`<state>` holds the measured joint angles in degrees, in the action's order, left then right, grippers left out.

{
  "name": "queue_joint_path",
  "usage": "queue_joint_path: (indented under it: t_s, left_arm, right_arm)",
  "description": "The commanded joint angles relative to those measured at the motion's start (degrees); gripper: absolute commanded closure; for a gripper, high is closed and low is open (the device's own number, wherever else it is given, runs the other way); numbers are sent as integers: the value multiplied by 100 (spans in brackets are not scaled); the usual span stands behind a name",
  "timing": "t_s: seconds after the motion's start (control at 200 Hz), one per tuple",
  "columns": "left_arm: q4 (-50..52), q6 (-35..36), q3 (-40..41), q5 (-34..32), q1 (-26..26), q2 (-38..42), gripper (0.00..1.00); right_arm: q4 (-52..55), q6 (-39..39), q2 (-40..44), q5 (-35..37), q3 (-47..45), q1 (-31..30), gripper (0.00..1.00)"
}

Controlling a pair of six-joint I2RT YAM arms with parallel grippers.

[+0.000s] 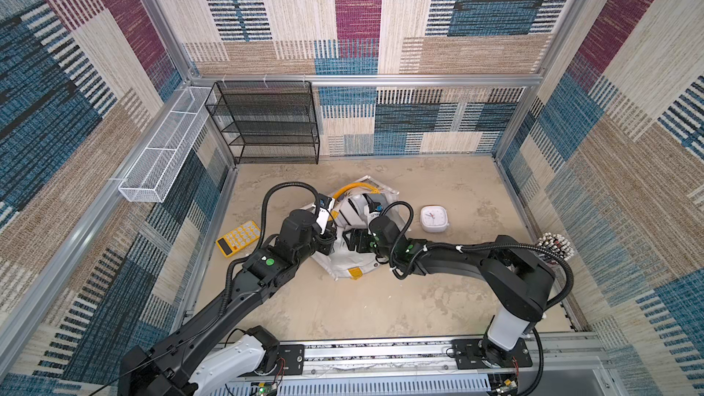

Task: Take the alarm clock out of the canvas bag
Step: Pick up the alarm from the canvas bag.

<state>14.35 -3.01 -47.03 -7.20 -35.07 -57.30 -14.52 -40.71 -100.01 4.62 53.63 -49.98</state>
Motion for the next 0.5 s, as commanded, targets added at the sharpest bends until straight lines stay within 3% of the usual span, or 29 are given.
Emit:
queue_joint_path:
  t_s: [0.0, 0.496]
  left_arm:
    - [-123, -16, -28, -1, -22, 20, 100]
    - [-66, -104, -153, -280, -151, -145, 100]
  right_arm:
    - [-211, -108, -21, -83, 65, 13, 18]
    - [-148, -170, -195, -376, 175, 56, 20]
